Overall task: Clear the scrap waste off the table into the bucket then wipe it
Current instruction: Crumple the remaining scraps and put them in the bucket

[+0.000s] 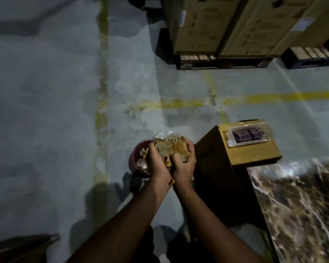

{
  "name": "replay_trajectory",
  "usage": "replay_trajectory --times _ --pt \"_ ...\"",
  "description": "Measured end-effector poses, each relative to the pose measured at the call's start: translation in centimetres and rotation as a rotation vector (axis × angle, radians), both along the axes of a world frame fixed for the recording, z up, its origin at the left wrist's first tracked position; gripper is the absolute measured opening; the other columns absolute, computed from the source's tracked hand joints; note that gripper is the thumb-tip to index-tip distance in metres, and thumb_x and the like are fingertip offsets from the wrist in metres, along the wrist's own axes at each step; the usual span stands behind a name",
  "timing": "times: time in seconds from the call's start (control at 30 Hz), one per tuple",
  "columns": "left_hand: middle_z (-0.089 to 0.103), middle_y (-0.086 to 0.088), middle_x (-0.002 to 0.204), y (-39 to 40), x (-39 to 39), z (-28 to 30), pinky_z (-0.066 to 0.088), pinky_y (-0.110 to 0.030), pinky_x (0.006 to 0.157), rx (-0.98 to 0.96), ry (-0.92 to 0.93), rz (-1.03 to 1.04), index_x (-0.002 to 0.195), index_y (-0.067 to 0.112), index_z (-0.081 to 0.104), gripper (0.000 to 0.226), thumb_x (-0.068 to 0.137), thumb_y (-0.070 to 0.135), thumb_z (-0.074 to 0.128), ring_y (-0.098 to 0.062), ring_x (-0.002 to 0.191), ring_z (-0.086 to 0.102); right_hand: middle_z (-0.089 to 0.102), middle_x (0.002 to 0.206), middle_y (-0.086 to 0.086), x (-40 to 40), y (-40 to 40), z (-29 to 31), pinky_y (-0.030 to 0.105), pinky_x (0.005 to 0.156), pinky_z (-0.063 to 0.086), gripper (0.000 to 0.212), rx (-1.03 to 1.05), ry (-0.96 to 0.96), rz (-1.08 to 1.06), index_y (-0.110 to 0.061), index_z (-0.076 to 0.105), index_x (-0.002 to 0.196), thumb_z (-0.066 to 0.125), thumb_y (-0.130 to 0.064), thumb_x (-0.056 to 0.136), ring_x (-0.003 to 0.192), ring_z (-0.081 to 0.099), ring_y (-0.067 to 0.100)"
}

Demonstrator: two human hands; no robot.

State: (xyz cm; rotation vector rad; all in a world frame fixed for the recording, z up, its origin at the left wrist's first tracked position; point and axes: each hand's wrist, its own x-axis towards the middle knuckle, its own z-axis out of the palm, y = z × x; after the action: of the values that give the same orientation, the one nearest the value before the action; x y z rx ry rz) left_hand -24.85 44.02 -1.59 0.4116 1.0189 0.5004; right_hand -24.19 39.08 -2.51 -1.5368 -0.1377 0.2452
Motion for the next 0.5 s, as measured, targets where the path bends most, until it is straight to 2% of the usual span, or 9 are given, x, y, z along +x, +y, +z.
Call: replay_trajectory --times 0.1,0.17,0.27,0.37,0.43,0.5 --pt "0.073 -0.015 0.094 3.6 1.1 -3.0 0.057 -0.041 0.085 -0.056 0.065 0.026 0.109 -0.001 0.068 0.045 0.105 0.033 0.039 -0.03 0.085 0.071 0.069 0.096 -0.009 1.6 3.2 -2.6 0.018 0.078 0.051 0.042 -0.026 0.022 0.04 -0.016 0.062 0.111 0.059 -0.017 0.069 0.089 0.065 0.004" --pt "0.069 -0.024 0.117 5.1 2.0 -5.9 0.05 -0.054 0.103 -0.099 0.11 0.077 0.125 -0.005 0.063 0.056 0.101 0.042 0.046 -0.04 0.108 0.066 0.068 0.099 -0.003 2.8 4.9 -4.9 0.019 0.079 0.051 0.041 -0.047 0.04 0.072 -0.012 0.061 0.113 0.057 -0.008 0.072 0.09 0.066 0.006" --pt "0.064 -0.026 0.129 6.9 3.6 -10.0 0.046 -0.057 0.107 -0.146 0.101 0.108 0.13 -0.001 0.062 0.072 0.087 0.056 0.057 -0.042 0.119 0.062 0.068 0.102 0.002 4.6 6.8 -8.4 0.023 0.082 0.053 0.043 -0.097 0.064 0.121 -0.015 0.061 0.114 0.056 -0.016 0.071 0.093 0.066 0.01" --pt "0.065 -0.023 0.129 8.4 4.8 -15.3 0.045 -0.056 0.108 -0.187 0.093 0.142 0.13 0.001 0.063 0.096 0.059 0.065 0.07 -0.04 0.121 0.061 0.068 0.105 0.007 6.3 8.4 -12.8 0.031 0.085 0.055 0.047 -0.106 0.104 0.173 -0.014 0.061 0.115 0.054 -0.023 0.069 0.097 0.067 0.017" --pt "0.064 -0.021 0.131 8.8 5.3 -18.9 0.046 -0.056 0.108 -0.213 0.171 0.133 0.135 0.004 0.059 0.105 0.055 0.069 0.075 -0.039 0.122 0.061 0.068 0.108 0.011 7.1 9.2 -16.0 0.037 0.087 0.056 0.049 -0.125 0.105 0.2 -0.009 0.06 0.116 0.054 -0.024 0.07 0.1 0.066 0.024" --pt "0.064 -0.018 0.133 9.2 5.8 -23.5 0.05 -0.055 0.104 -0.215 0.252 0.159 0.138 0.01 0.056 0.106 0.057 0.077 0.072 -0.035 0.12 0.064 0.068 0.106 0.01 7.9 9.8 -19.6 0.039 0.084 0.057 0.05 -0.153 0.123 0.201 -0.007 0.06 0.116 0.054 -0.025 0.069 0.098 0.066 0.025"
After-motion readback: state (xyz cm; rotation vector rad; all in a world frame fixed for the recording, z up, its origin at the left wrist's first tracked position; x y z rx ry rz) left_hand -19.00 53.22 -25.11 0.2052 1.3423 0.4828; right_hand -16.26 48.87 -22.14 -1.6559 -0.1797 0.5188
